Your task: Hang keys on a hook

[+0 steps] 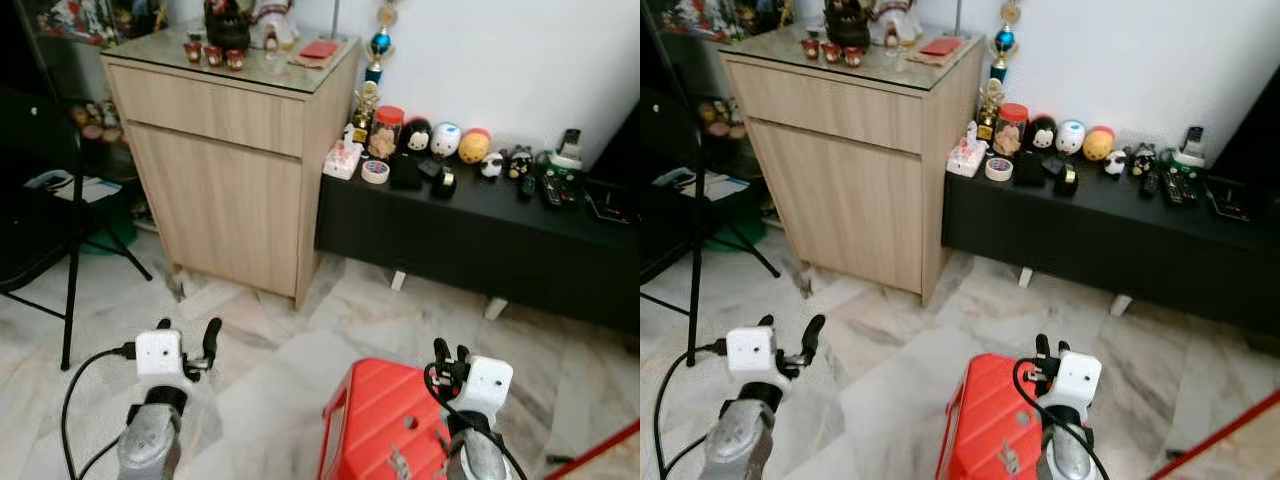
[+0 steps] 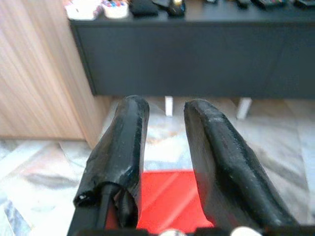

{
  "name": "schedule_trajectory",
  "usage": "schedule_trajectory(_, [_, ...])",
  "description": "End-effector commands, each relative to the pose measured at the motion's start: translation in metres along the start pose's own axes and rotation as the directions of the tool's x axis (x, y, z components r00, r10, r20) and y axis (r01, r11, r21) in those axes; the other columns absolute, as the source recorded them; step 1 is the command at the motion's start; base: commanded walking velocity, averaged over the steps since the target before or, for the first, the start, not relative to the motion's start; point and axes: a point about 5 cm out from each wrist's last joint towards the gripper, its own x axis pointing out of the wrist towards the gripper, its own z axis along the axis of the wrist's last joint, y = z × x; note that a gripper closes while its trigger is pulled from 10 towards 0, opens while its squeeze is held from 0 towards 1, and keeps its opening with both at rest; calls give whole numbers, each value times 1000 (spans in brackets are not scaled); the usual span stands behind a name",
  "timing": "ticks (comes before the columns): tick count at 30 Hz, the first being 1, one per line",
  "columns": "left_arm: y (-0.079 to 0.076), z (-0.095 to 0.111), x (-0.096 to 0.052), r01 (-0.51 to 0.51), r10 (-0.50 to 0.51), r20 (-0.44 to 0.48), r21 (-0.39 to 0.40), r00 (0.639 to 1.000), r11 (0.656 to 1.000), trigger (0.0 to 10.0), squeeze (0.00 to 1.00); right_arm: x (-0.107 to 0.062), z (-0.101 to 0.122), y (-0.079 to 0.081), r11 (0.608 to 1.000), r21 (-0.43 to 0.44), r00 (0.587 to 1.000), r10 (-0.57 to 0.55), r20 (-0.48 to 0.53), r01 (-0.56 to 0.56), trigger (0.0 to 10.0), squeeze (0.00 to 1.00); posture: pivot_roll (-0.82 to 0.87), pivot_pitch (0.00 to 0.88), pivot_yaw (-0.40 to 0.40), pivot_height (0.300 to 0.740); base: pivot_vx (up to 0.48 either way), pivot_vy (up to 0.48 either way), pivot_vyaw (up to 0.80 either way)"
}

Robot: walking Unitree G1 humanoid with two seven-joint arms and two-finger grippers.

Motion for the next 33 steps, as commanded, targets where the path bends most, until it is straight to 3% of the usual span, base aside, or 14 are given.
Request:
schedule_trajectory(1, [-5,4,3,25,-25,6,-13,1000,1000,10000,0,2,4,-4,1000,-2,1000,-19,11,19,10000,0,74,7,-80,740,0,0,0])
schedule_trajectory(31, [-14,6,1,45,-45,15,-12,999,999,10000,0,7,12,-2,999,-34,999,-5,37,7,10000,0,70,8,-85,740,0,0,0])
schedule_trajectory(33, [-13,6,1,43,-43,15,-12,999,999,10000,0,7,12,0,1000,-19,999,2,33,-1,10000,0,73,9,-87,722,0,0,0])
